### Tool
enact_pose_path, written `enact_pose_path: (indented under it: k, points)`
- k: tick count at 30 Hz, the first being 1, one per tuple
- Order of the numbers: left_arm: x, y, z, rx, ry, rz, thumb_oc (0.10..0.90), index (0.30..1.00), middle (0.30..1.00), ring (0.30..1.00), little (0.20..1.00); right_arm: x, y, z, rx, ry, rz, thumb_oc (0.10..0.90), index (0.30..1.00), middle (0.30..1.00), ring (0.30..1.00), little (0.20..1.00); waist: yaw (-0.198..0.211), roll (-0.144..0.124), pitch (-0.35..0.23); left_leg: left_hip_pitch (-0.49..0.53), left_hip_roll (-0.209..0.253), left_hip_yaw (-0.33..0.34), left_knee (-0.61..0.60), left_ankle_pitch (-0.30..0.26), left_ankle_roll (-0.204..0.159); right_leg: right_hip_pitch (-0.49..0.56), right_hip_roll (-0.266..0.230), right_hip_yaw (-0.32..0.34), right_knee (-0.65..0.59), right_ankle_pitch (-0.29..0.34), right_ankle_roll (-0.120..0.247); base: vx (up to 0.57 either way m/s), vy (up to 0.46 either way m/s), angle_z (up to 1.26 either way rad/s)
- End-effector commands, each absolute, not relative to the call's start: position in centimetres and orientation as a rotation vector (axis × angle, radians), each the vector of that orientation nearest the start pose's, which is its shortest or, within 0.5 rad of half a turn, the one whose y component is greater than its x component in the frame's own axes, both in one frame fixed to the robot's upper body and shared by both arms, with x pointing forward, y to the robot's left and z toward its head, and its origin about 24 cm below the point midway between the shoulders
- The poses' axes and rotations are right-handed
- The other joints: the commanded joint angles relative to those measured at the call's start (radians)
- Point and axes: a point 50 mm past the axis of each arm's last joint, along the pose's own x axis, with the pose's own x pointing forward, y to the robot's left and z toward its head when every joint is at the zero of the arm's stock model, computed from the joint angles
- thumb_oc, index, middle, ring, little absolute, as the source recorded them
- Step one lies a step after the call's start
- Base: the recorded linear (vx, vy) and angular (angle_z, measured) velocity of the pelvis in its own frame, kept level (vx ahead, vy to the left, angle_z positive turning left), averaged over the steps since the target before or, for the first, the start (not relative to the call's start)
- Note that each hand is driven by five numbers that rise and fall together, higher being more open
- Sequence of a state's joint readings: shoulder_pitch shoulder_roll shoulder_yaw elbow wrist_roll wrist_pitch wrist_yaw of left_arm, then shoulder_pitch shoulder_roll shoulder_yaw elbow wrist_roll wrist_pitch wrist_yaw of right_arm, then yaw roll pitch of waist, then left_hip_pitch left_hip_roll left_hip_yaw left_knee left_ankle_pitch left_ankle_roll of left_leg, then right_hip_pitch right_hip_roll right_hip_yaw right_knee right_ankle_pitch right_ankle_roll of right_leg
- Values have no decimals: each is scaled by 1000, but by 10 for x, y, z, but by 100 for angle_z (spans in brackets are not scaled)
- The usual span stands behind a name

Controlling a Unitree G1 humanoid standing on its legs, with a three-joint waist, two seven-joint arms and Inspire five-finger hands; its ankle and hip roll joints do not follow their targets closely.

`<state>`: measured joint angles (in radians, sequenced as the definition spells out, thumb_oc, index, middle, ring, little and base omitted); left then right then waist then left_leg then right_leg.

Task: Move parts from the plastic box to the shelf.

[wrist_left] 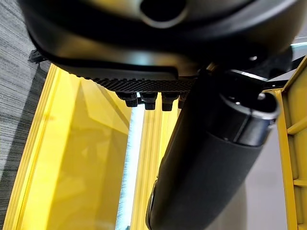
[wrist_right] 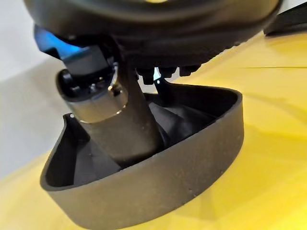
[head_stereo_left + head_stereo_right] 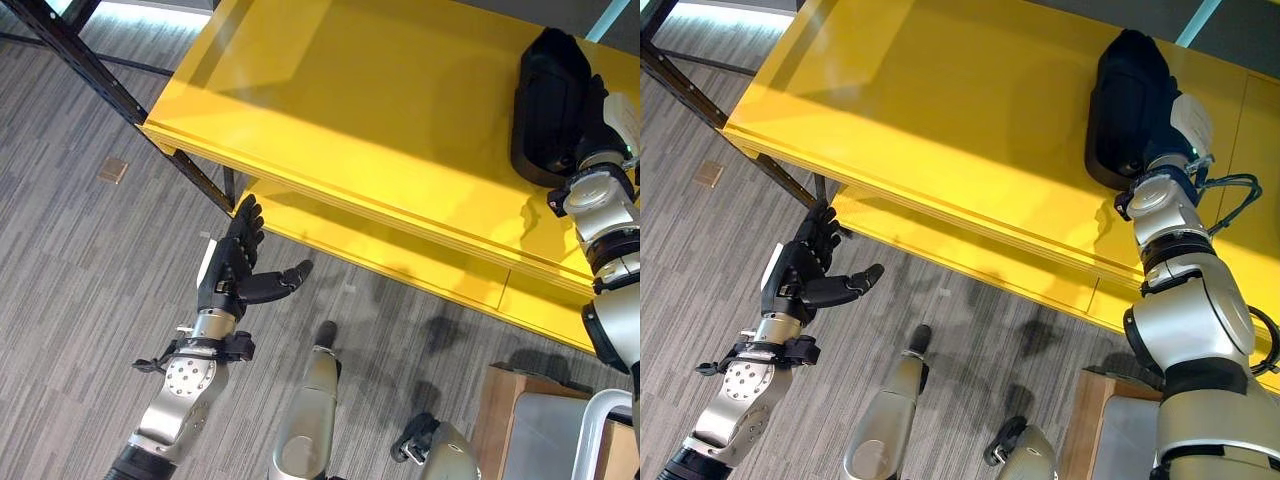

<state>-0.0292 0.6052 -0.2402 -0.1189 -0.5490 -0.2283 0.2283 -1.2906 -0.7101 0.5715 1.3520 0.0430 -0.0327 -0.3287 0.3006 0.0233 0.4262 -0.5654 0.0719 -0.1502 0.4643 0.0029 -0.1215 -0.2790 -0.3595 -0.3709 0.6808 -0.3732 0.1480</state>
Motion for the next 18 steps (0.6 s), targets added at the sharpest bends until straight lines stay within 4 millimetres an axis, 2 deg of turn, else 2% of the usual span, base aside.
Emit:
enact_pose_path:
  k: [1, 8, 18]
  points:
    - [254, 191, 146, -86, -483, -101, 900, 1000, 1000, 1000, 1000, 390, -321, 245, -852, -35, -670, 900, 1000, 1000, 1000, 1000, -7, 13, -10, -27, 8, 13, 91, -118, 70, -9, 63, 29, -15, 66, -66, 0, 0, 0]
    - [254, 191, 147, -80, -480, -99, 900, 1000, 1000, 1000, 1000, 388, -325, 238, -756, -18, -699, 900, 1000, 1000, 1000, 1000, -9, 11, -10, -25, 7, 15, 91, -118, 72, -7, 63, 28, -17, 68, -65, 0, 0, 0]
    - [255, 191, 145, -76, -470, -104, 900, 1000, 1000, 1000, 1000, 388, -325, 236, -707, -16, -704, 900, 1000, 1000, 1000, 1000, -8, 7, -10, -22, 6, 16, 90, -119, 74, 2, 66, 28, -28, 74, -64, 0, 0, 0]
